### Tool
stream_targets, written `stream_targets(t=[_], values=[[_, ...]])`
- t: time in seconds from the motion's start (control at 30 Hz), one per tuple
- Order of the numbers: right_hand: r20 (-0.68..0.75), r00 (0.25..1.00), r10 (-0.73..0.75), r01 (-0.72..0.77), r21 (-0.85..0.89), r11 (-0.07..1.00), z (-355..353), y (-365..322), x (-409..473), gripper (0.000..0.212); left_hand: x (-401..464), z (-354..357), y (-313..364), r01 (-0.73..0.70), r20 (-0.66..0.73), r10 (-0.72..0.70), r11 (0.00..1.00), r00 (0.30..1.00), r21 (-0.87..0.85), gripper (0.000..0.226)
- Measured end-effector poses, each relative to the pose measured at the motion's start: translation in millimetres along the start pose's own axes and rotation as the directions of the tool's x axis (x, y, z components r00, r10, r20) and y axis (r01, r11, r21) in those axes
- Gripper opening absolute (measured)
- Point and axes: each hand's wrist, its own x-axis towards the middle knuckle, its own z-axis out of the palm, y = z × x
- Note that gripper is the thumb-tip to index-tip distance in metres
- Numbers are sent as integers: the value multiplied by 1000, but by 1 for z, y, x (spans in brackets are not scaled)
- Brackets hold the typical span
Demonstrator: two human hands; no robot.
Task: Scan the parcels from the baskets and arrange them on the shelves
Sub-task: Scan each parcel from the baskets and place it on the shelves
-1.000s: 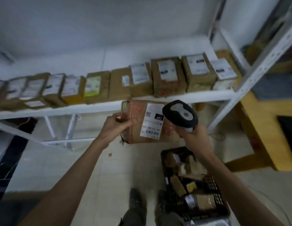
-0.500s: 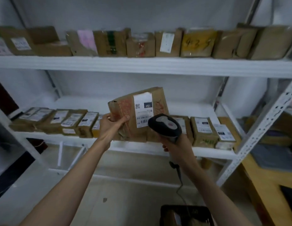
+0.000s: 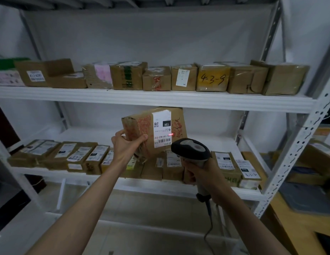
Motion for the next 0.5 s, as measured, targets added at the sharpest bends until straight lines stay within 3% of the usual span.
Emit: stream_targets(t=[0.27, 0.37, 0.5], values=[[28, 996, 83, -81, -71, 994, -7, -1, -10, 8, -11, -6, 4, -6, -12, 6, 998, 1000, 56, 116], [-31, 999, 39, -41, -76, 996, -12, -12, -12, 6, -17, -12, 8, 0, 6, 0, 997, 1000, 80, 116], [-138, 990, -35, 27, -56, 998, -19, -30, -5, 19, -26, -26, 21, 2, 87, -10, 996, 996, 86, 114]])
